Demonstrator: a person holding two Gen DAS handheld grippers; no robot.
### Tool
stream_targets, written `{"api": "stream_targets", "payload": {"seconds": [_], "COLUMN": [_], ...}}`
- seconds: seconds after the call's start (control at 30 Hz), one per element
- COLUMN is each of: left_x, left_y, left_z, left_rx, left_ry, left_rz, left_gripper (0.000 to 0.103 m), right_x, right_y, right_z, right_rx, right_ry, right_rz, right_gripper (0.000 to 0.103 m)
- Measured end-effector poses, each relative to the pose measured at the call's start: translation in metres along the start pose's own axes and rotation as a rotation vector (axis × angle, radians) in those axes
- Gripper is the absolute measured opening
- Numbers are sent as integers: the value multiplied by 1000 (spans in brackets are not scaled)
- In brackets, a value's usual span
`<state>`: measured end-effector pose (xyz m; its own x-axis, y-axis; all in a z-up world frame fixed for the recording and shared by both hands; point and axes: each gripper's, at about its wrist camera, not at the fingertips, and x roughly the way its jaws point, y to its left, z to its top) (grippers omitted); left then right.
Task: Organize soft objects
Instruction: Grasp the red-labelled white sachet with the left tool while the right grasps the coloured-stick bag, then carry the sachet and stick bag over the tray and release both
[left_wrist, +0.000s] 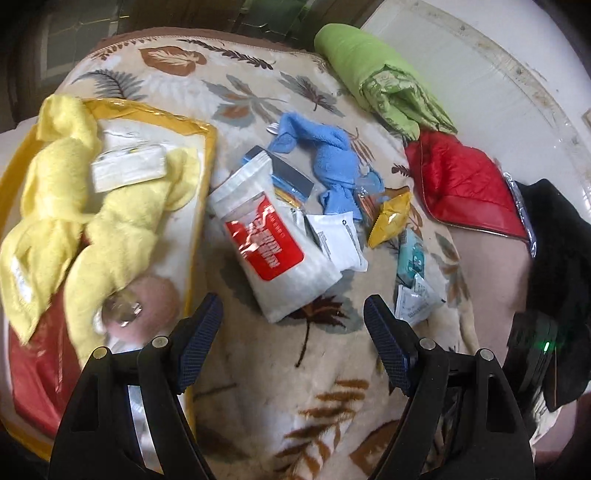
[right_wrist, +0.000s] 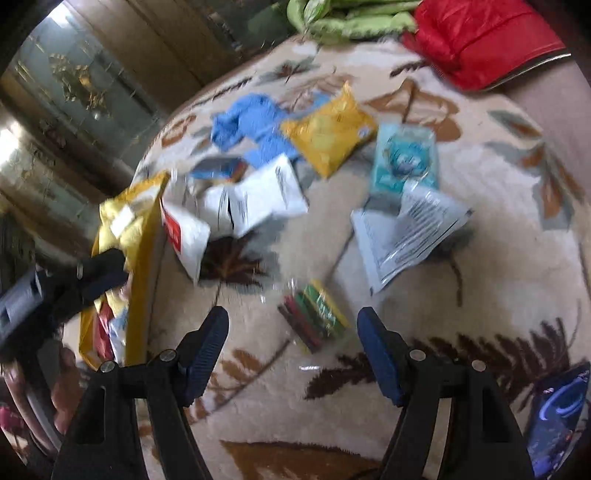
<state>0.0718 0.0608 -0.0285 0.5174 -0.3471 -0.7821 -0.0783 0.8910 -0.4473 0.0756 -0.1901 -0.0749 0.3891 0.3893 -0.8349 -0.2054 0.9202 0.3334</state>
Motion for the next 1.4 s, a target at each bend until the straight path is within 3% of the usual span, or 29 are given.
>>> {"api": "stream_targets", "payload": {"seconds": [0.1,0.23,0.37,0.5,0.57,0.63,0.73,0.77,0.97,1.17,1.3,1.4], "left_x": [17,29,51,62,68,68,62,57,29,-3,-45,-72], "left_y": [1,4,9,-4,-8,-9,-6,-2,0,2,16,28], "left_z": [9,21,30,38,39,37,30,26,-6,-35,-35,-36], "left_rx": [-31,-81,-135,-94,-72,-53,-44,-49,-31,-40,-65,-68], "left_ry": [39,33,89,94,103,96,93,96,77,40,-28,-72], "left_rz": [-1,26,39,119,188,202,172,131,-82,-184,-222,-211], "left_gripper": [80,80,80,80,70,62,50,48,48,48,48,48], "right_x": [8,20,23,23,23,23,22,20,13,7,-3,-4], "right_y": [-1,-3,-1,-1,-2,-4,-2,-1,9,38,70,99], "right_z": [-3,-2,-1,-1,1,0,-1,-2,-7,-6,-7,-6], "right_rx": [-2,12,7,7,13,25,26,26,23,-7,-60,-97], "right_ry": [3,15,10,3,-1,0,-3,-6,-17,-27,-44,-34], "right_rz": [3,7,-3,-27,-34,-24,-27,-22,13,54,108,167], "right_gripper": [70,68,59,47,33,28,22,20,15,14,14,14]}}
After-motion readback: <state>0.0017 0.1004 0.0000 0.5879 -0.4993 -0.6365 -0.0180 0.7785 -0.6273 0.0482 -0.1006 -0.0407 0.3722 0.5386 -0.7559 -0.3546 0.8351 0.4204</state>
